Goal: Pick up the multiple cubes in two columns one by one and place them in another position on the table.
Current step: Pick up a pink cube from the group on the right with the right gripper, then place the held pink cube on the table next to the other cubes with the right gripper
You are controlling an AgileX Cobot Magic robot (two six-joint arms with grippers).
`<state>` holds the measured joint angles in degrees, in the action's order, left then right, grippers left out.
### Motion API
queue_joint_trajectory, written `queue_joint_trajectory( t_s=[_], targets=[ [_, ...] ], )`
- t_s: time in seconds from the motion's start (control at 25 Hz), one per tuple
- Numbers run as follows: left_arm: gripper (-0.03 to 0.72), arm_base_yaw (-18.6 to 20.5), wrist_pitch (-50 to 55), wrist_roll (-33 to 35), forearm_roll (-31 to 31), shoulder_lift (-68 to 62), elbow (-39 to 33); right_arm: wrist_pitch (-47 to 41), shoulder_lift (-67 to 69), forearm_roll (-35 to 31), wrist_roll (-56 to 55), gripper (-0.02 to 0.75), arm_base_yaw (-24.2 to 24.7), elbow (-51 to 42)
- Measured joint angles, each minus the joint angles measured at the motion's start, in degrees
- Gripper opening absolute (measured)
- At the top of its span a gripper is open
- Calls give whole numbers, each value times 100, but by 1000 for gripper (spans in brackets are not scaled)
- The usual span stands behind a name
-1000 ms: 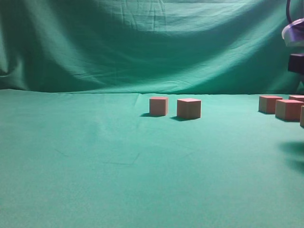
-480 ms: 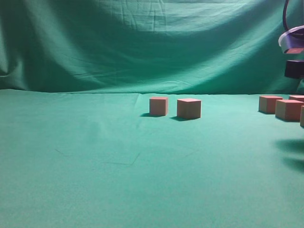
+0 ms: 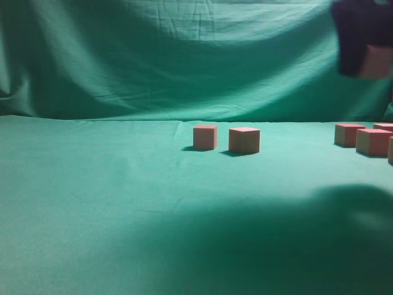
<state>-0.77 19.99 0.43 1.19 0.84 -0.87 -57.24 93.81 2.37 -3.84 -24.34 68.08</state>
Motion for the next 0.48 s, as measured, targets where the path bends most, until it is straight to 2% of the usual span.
queue_joint_trajectory(
  t_s=[0.24,0.48],
  targets=[
    [0,0,0,0,0,0,0,-600,275,0,-11,268,-822,1698],
    [0,0,0,0,0,0,0,-1333,1639,0,-2,268,-1448,3781]
  ],
)
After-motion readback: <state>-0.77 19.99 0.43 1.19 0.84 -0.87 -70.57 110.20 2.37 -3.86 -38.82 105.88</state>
